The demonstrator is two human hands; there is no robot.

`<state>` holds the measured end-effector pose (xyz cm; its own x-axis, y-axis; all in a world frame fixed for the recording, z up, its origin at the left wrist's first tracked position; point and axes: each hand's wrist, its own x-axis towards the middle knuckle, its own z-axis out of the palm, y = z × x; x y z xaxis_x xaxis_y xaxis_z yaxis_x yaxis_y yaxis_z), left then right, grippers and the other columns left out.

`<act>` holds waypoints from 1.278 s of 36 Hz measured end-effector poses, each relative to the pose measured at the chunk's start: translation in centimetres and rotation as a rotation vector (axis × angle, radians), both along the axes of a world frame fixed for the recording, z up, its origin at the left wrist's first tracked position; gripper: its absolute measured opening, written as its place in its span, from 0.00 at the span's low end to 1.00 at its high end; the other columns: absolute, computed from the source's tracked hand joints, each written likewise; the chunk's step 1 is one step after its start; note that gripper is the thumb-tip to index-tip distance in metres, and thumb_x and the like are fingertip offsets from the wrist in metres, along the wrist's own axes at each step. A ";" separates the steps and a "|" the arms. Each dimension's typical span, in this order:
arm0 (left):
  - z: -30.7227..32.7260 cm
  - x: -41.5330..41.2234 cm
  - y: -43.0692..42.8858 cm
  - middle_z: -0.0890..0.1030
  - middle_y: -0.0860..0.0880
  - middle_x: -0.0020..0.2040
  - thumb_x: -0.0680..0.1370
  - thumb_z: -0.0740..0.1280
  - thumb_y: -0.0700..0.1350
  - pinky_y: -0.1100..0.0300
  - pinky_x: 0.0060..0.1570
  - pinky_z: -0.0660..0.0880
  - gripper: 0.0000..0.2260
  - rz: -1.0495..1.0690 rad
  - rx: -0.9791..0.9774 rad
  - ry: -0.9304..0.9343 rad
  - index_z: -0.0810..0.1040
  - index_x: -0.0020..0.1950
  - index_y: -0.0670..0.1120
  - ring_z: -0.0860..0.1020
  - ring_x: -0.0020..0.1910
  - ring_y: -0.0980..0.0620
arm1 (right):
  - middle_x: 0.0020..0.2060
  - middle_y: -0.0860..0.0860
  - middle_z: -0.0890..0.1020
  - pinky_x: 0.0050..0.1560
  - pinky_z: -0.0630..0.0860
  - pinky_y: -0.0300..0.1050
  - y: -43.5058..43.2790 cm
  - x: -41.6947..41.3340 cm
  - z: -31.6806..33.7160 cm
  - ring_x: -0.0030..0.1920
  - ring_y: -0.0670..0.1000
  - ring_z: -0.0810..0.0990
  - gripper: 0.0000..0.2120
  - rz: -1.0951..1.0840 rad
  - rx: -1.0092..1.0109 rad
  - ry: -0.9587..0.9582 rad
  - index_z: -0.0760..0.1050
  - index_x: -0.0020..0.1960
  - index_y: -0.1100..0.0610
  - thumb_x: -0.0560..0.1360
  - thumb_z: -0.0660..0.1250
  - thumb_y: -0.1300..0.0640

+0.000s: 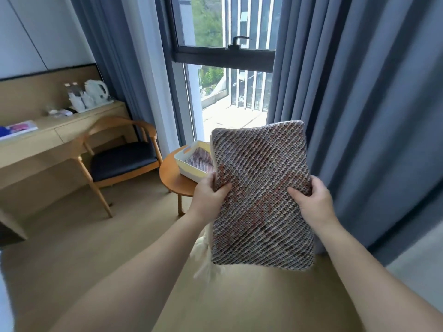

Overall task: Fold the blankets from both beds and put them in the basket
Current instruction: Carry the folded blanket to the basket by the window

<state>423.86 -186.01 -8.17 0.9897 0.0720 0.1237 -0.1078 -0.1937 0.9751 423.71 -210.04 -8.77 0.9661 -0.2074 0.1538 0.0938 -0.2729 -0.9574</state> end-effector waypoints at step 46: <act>-2.8 54.3 11.6 0.83 0.50 0.53 0.70 0.71 0.52 0.45 0.56 0.78 0.15 0.265 -0.071 0.081 0.77 0.54 0.50 0.81 0.53 0.50 | 0.50 0.50 0.82 0.53 0.79 0.51 11.5 60.5 -1.0 0.49 0.49 0.82 0.17 0.226 -0.065 0.114 0.74 0.61 0.54 0.73 0.71 0.58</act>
<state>478.18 -174.44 -10.99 0.9417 0.3350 0.0306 0.0162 -0.1360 0.9906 484.18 -198.53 -9.79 0.9986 0.0220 0.0475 0.0521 -0.3184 -0.9465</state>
